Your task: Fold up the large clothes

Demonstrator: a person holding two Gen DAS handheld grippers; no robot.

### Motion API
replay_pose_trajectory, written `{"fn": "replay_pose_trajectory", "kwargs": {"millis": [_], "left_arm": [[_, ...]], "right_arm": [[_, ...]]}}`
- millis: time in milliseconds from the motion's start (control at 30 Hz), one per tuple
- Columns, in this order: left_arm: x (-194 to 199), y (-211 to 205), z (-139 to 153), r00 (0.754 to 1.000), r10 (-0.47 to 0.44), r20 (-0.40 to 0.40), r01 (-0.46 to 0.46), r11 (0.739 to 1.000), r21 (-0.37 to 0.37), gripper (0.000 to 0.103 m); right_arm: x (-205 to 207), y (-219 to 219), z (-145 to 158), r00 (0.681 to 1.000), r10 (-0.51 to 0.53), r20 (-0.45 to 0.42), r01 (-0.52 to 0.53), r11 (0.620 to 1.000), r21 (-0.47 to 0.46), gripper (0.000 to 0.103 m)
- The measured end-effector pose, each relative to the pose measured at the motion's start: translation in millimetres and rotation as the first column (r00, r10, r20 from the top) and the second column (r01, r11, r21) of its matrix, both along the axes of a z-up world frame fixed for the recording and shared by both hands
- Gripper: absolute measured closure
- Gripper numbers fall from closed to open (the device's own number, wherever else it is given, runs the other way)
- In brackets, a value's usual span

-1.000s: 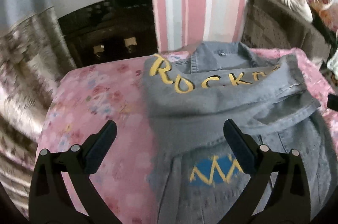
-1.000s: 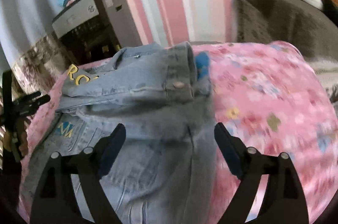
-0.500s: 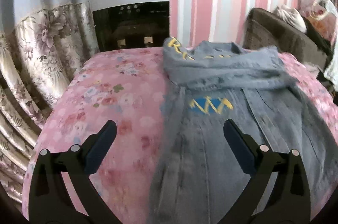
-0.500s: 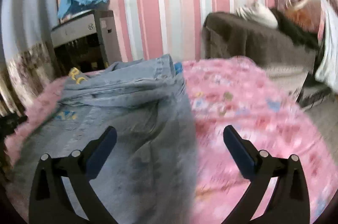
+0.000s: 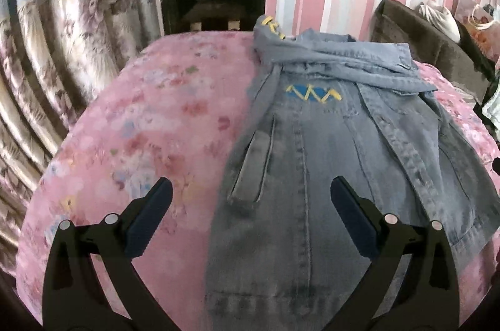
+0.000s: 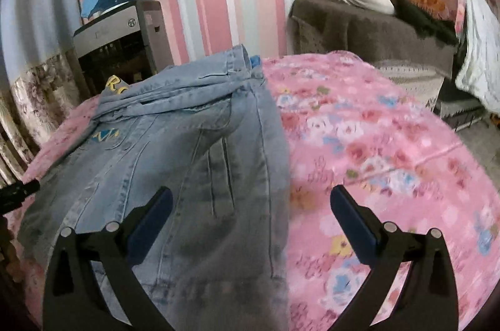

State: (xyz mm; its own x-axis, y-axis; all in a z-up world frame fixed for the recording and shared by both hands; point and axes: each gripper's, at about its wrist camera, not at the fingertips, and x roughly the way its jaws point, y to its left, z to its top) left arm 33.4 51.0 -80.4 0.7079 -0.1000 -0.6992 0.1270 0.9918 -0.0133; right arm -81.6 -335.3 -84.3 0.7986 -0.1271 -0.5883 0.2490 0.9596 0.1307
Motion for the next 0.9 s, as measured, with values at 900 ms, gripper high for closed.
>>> {"fn": "replay_pose_trajectory", "kwargs": {"millis": [900], "left_arm": [[-30.3,-6.9,-12.0,0.992,-0.106,-0.064,0.103,0.993,-0.050,0.003]], "right_arm": [[-23.4,13.8,-18.8,0.995,0.085,-0.044,-0.083,0.995,0.049,0.006]]}}
